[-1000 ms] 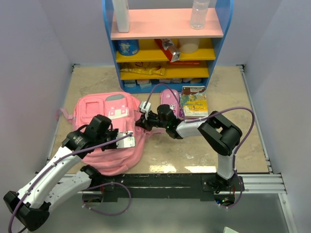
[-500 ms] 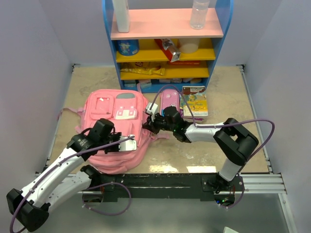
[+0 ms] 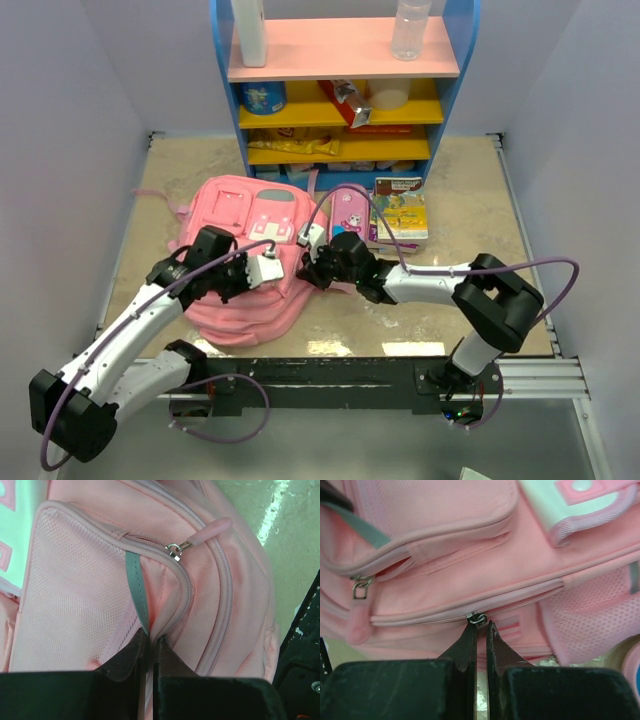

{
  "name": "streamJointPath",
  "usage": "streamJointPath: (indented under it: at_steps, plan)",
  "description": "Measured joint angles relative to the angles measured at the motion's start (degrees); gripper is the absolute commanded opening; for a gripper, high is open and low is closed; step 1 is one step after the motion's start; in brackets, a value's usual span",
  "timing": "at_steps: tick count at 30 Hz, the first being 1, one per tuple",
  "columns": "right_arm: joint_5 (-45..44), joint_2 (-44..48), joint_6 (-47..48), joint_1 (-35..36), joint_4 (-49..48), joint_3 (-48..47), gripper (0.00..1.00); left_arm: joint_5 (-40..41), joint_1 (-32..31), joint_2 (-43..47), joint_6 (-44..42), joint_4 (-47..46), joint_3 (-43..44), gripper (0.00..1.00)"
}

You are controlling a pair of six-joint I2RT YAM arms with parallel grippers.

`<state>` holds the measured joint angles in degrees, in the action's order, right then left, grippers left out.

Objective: Pack the student bag
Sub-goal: Unzip the student bag at the center of the board.

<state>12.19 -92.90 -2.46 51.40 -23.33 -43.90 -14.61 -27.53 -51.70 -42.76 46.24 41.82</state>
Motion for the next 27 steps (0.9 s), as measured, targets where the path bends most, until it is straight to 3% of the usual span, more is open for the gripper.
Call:
streamJointPath:
  at_steps: [4, 13, 19, 27]
  plan:
    - [-1.7, 0.0, -0.6, 2.9, 1.2, -0.1, 0.00, -1.8, 3.1, -2.1, 2.4, 0.2, 4.0, 0.00]
    - [-4.3, 4.8, -2.7, 5.8, 4.3, -0.2, 0.00, -2.4, 3.9, -2.4, 7.1, 0.1, 5.0, 0.00]
    - [-11.8, 6.6, -6.9, 14.0, 5.4, 0.0, 0.00, -2.9, 3.9, -7.9, 12.3, 0.9, 7.9, 0.00]
    - [-22.6, 2.2, -10.4, 24.0, 4.4, -0.5, 0.00, -4.1, 3.9, -9.8, 18.8, 3.3, 8.0, 0.00]
